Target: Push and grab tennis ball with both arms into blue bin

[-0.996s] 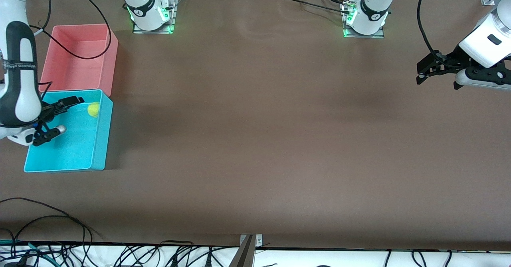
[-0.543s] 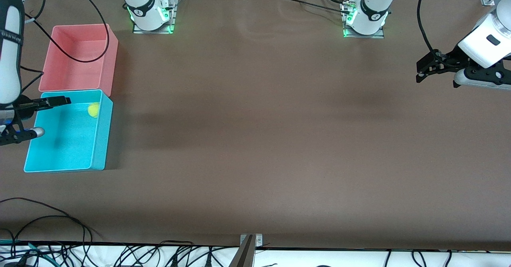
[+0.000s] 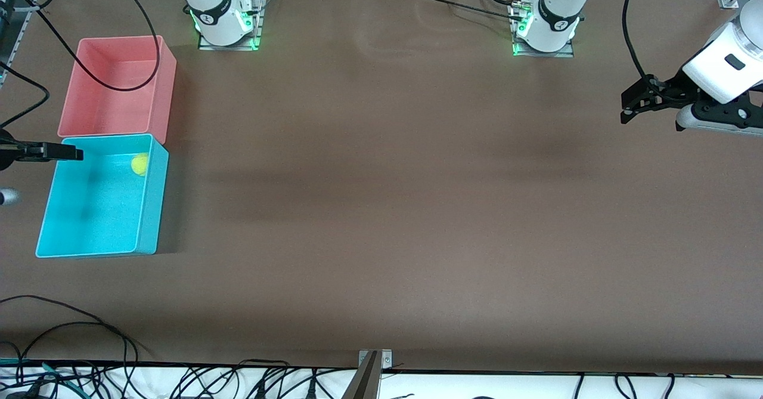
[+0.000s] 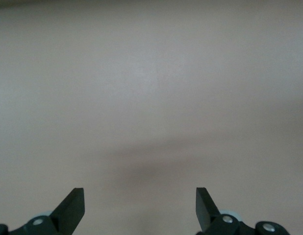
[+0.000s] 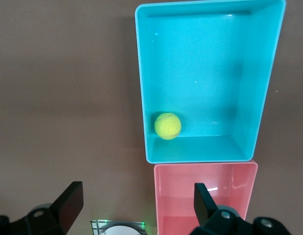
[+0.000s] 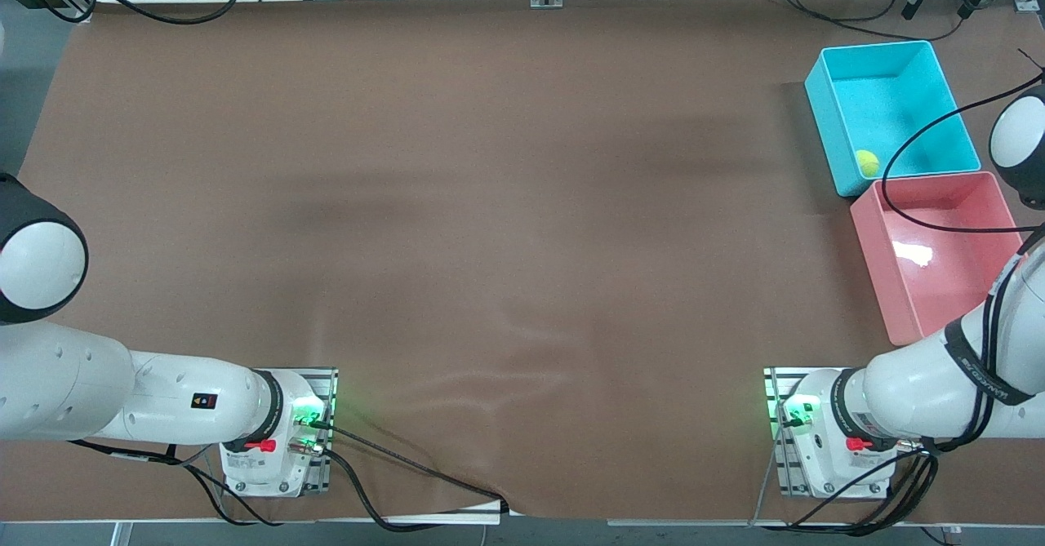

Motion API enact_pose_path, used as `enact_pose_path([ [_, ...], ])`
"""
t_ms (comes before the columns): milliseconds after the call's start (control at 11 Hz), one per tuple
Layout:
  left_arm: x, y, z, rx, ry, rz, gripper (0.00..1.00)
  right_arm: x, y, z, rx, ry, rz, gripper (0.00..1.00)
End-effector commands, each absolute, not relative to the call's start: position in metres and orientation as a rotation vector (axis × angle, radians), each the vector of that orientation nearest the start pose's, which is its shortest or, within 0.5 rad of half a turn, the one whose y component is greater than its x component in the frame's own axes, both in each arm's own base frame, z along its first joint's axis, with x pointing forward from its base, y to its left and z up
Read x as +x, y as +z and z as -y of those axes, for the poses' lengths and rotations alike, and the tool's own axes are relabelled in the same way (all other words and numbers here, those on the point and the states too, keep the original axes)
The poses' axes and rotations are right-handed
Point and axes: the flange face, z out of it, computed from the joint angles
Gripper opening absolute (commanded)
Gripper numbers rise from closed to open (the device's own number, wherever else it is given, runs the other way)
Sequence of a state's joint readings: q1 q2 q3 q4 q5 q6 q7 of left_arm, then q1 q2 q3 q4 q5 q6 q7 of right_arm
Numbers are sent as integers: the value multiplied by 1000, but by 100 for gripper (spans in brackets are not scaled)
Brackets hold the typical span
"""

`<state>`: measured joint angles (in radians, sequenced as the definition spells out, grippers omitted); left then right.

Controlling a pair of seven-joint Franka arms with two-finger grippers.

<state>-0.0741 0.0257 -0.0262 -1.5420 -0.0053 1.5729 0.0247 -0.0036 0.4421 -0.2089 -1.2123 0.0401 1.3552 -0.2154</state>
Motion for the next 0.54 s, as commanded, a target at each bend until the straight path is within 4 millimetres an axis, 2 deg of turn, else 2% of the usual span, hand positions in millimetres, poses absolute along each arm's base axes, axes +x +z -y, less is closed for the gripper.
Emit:
enact_pose_path([
  [0, 562, 627, 53, -3143, 3, -193, 100, 633, 553, 91, -3127, 404, -59, 100],
  [91, 562, 628, 51, -3143, 3, -191, 100, 621, 565, 92, -3108, 375, -137, 100],
  [181, 562, 629, 51, -3143, -2, -191, 100, 612, 575, 82, -3114, 343, -116, 100],
  [272, 562, 629, 51, -3143, 0, -198, 100, 604, 578, 64, -3115, 303, -65, 100],
  [453, 562, 628, 49, -3141, 5, -196, 100, 577, 572, 58, -3118, 205, -103, 100],
])
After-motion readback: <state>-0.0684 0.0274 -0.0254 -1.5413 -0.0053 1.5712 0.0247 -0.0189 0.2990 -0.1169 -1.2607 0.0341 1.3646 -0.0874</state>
